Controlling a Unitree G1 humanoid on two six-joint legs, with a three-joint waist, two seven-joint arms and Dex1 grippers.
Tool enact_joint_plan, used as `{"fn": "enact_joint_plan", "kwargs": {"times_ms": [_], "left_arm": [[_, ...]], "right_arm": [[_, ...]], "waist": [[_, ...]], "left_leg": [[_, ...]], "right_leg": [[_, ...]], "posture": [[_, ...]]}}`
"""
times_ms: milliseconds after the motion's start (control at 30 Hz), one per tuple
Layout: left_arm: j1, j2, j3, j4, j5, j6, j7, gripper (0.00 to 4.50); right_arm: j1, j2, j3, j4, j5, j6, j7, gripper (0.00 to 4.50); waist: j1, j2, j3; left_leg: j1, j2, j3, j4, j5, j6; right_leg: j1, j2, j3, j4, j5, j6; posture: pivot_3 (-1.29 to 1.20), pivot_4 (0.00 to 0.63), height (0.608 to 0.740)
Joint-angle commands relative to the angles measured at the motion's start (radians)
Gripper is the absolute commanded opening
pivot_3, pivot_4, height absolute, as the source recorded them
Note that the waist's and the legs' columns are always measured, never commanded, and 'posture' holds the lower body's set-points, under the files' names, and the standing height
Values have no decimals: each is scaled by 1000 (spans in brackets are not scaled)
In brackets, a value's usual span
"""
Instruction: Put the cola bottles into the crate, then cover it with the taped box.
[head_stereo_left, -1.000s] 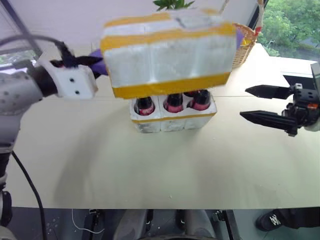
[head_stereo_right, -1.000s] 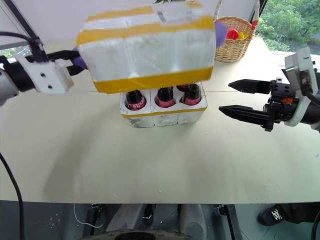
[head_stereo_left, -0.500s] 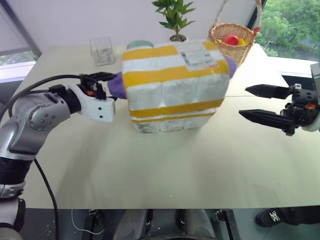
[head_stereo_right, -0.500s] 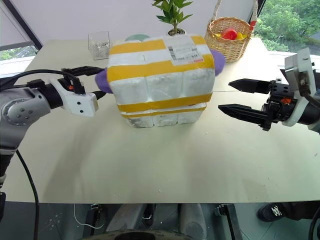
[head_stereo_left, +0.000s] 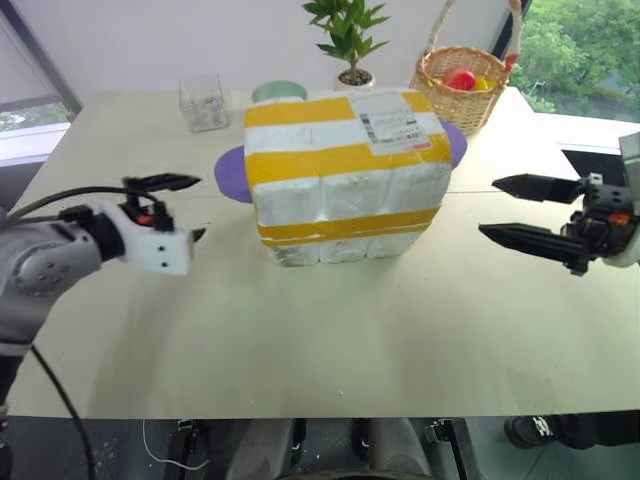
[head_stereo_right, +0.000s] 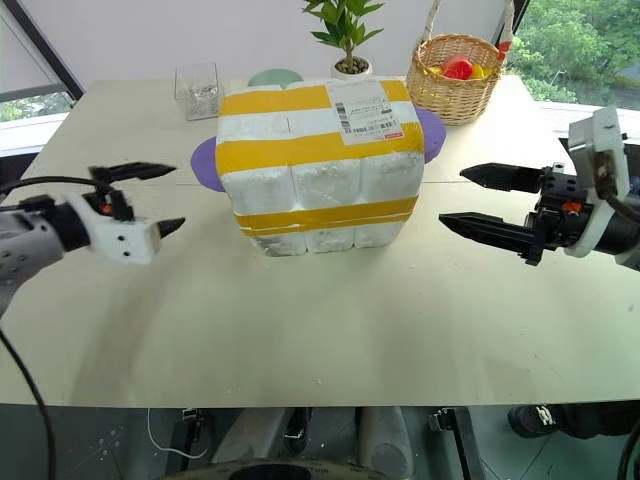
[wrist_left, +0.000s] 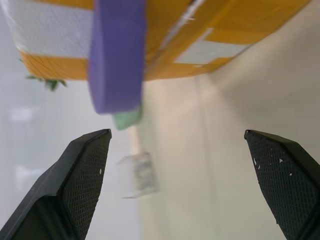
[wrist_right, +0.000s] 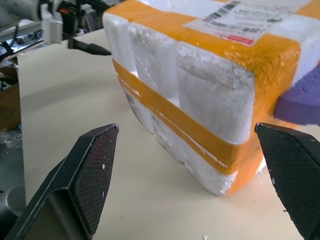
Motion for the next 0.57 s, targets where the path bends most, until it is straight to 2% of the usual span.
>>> {"fn": "enact_joint_plan", "kwargs": {"times_ms": [33, 67, 167, 233, 367, 467, 567], "left_arm": [[57, -4, 109, -21, -257, 172, -108, 4472], [73, -10, 135, -32, -365, 320, -145, 4472], [151, 48, 264, -114, -881, 880, -334, 4472], [169, 83, 336, -128, -1045, 1046, -430, 4472], [135, 120, 333, -102, -1020, 1086, -473, 4472], [53, 110, 310, -74, -1044, 1134, -463, 4472], [-17, 91, 269, -60, -1013, 1135, -448, 4472]], "right_arm": [[-2, -13, -18, 17, -25, -34, 19, 4500], [0, -12, -12, 24, -34, -40, 23, 4500], [7, -13, 5, 48, -63, -54, 41, 4500], [18, -18, 15, 59, -89, -69, 56, 4500], [47, -23, 31, 65, -136, -104, 88, 4500], [47, 1, 54, 52, -153, -124, 84, 4500], [20, 32, 83, 57, -164, -129, 51, 4500]], "waist": [[2, 0, 0], [2, 0, 0], [-4, 0, 0], [-5, 0, 1], [0, 2, 0], [-1, 3, 0], [-1, 3, 0]], "left_leg": [[0, 0, 0, 0, 0, 0], [0, 0, 0, 0, 0, 0], [0, 1, 0, 1, 0, 1], [0, 1, 0, 1, -1, 1], [1, 1, 0, 2, -1, 1], [2, 1, 0, 2, -1, 0], [2, 1, 0, 2, -1, 0]], "right_leg": [[0, 0, 0, 0, 0, 0], [0, 0, 0, 0, 0, 0], [0, 1, 0, 0, 0, 0], [0, 2, 0, 0, 0, 0], [1, 2, 0, 0, 0, 0], [3, 1, 0, 0, 0, 0], [3, 1, 0, 0, 0, 0]], "posture": [[0, 150, 732], [0, 150, 732], [0, 150, 732], [0, 150, 732], [0, 150, 732], [0, 150, 732], [0, 150, 732]]}}
